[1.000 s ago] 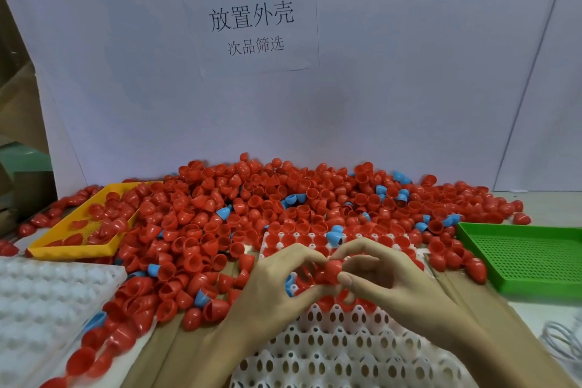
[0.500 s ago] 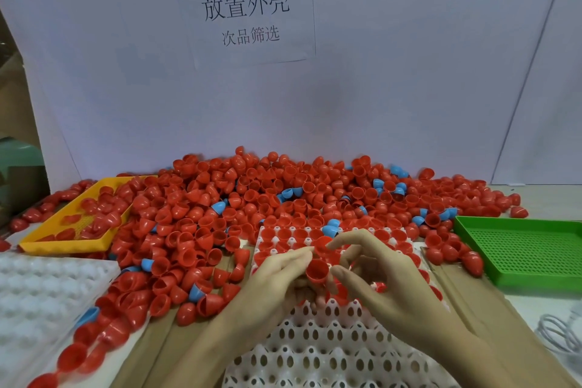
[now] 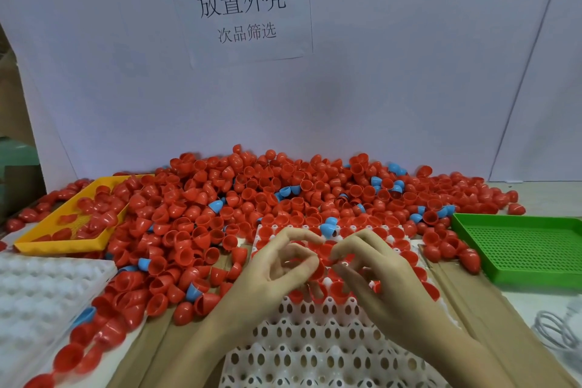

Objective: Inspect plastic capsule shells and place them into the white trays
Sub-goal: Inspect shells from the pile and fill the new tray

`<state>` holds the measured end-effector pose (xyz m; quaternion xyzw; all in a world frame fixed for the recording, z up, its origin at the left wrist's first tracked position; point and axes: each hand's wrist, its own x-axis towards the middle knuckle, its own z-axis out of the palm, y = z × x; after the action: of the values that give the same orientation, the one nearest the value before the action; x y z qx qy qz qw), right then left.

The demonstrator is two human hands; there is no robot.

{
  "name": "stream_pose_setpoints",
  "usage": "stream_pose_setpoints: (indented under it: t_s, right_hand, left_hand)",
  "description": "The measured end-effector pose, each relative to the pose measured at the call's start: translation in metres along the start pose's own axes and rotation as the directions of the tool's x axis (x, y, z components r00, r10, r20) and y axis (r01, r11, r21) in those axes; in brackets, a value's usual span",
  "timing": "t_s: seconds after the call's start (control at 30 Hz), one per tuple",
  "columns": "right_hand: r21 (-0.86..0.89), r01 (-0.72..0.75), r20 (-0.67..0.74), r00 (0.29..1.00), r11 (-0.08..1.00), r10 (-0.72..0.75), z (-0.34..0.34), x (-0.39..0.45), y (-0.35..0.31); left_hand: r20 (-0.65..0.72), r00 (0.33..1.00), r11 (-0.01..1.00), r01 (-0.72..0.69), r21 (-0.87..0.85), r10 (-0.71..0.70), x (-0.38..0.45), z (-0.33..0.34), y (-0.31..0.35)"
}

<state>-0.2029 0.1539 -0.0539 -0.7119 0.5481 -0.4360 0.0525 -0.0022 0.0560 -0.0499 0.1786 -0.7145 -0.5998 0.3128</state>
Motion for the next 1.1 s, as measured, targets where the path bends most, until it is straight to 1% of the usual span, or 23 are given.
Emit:
stream_pose_setpoints:
  t_s: [0.1,0.17,0.3,0.53,0.63,0.7,0.77,0.83,0.9,0.93,1.0,1.1]
  right_hand:
    - [0.012,0.023,-0.015,1.0,1.0,-0.022,0.001,0.0,-0.001]
    - [0.045,0.026,-0.025,0.999,0.999,-0.024,0.002,0.0,-0.002]
    - [0.126,-0.011,-0.018,1.0,0.992,0.014,0.003,-0.001,-0.006]
    - [0.119,-0.022,-0.023,0.999,0.993,0.025,0.003,-0.002,-0.006]
    - [0.098,-0.04,-0.025,0.999,0.994,0.043,0.003,-0.002,-0.003]
    - [0.094,-0.071,-0.034,0.997,0.993,0.075,-0.001,-0.002,-0.002]
    - [0.097,-0.104,-0.061,0.992,0.99,0.11,-0.005,-0.001,-0.001]
    - [0.112,-0.133,-0.084,0.986,0.985,0.143,-0.01,0.001,0.001]
    - [0.121,-0.164,-0.098,0.979,0.979,0.176,-0.013,0.001,0.003]
    - [0.117,-0.18,-0.097,0.977,0.977,0.191,-0.015,0.001,0.004]
    - [0.106,-0.202,-0.091,0.973,0.974,0.211,-0.016,0.001,0.005]
    - [0.082,-0.213,-0.084,0.972,0.974,0.219,-0.015,0.001,0.004]
  left_hand:
    - [-0.022,0.998,0.998,-0.065,0.011,0.065,-0.001,-0.001,-0.001]
    - [-0.021,0.996,0.995,-0.085,0.057,0.086,-0.001,-0.001,-0.001]
    - [-0.015,0.993,0.986,-0.118,0.119,0.121,0.0,0.0,-0.001]
    - [0.002,0.993,0.988,-0.121,0.096,0.121,-0.002,-0.001,0.0]
    - [-0.01,0.995,0.992,-0.094,0.084,0.095,-0.002,-0.006,0.003]
    - [-0.021,0.998,0.992,-0.064,0.11,0.067,-0.003,-0.014,0.006]
    - [-0.044,0.999,0.985,-0.023,0.171,0.031,-0.006,-0.024,0.009]
    - [-0.078,0.997,0.954,0.0,0.298,0.025,-0.009,-0.036,0.012]
    - [-0.091,0.995,0.877,0.007,0.481,0.041,-0.012,-0.048,0.016]
    - [-0.083,0.996,0.839,0.016,0.544,0.035,-0.014,-0.055,0.017]
    - [-0.071,0.997,0.778,0.056,0.625,-0.015,-0.021,-0.066,0.021]
    - [-0.007,0.987,0.723,0.123,0.68,-0.161,-0.031,-0.079,0.022]
